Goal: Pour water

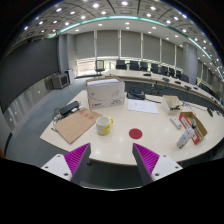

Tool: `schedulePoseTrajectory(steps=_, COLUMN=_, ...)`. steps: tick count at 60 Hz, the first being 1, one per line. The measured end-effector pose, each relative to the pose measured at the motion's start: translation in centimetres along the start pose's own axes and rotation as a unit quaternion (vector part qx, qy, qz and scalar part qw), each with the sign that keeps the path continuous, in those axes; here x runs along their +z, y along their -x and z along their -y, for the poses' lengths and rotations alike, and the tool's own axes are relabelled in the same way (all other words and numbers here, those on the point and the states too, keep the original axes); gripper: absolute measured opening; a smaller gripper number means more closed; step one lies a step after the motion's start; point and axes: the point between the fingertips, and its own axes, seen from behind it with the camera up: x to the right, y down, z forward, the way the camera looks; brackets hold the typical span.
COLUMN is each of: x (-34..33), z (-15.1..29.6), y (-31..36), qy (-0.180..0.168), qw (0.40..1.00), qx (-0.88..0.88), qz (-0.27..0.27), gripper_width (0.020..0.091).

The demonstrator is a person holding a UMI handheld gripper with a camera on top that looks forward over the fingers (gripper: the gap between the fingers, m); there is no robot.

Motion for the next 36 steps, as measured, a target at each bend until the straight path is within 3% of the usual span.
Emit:
schedulePoseTrajectory(steps=9, x=-0.1, z=-0.5, y=-3.3, qy=-0.002, qw=1.0, qx=0.021, qz=-0.02, gripper_width=0.0861)
schedulePoseTrajectory(steps=36, x=4.4, z=-6.2, y=-29.8, qy=-0.014, qw=0.992, qx=0.067, qz=-0.11, gripper_width=0.0862)
